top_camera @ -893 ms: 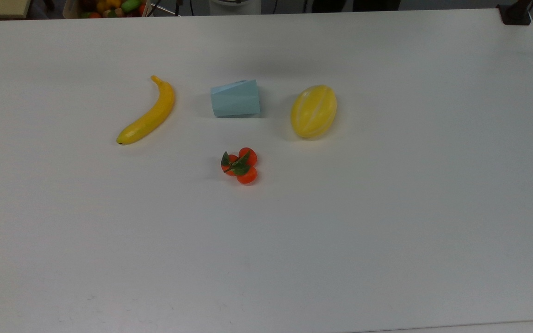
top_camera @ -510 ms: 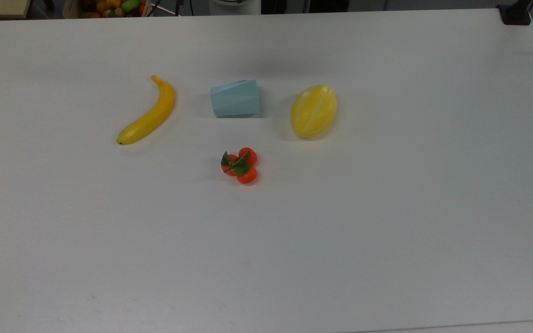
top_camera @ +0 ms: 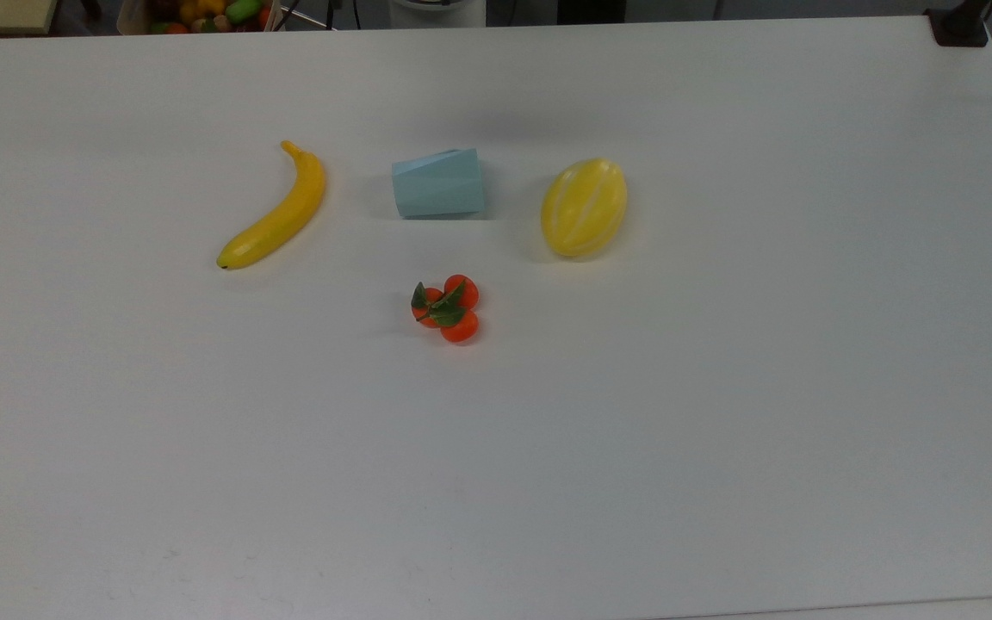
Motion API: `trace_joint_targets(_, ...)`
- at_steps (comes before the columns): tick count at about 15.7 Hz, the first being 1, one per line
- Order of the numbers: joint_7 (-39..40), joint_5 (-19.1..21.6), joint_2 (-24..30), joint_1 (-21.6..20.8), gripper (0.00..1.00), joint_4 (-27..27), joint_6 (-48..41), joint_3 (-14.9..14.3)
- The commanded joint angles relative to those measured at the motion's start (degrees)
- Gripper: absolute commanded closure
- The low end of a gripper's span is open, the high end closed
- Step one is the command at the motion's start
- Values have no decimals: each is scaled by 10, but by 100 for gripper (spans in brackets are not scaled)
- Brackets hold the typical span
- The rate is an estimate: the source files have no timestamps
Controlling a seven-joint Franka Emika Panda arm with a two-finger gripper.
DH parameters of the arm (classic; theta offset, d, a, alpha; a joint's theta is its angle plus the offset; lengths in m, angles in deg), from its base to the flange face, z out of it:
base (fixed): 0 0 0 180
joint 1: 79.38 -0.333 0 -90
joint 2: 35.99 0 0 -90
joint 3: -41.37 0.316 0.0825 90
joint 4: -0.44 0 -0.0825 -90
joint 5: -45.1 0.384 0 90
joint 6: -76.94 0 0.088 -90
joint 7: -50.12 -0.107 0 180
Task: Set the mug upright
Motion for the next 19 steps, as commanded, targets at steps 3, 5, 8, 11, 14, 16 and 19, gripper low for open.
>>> trace_joint_targets(3, 13, -2, 8, 0, 0, -3, -7, -3)
trace_joint_targets(5, 13, -2, 7, 0, 0, -3, -6, -3)
trace_joint_targets(8, 6, -4, 8, -9, 0, 0, -9, 1)
trace_joint_targets(11, 3, -6, 22, -39, 0, 3, -39, 4)
trace_joint_targets(14, -63, -16, 29, -85, 0, 5, -46, 5)
trace_joint_targets(16, -124, -24, 29, -101, 0, 10, -54, 19)
trace_joint_targets(19, -158, -61, 28, -101, 0, 2, -72, 80)
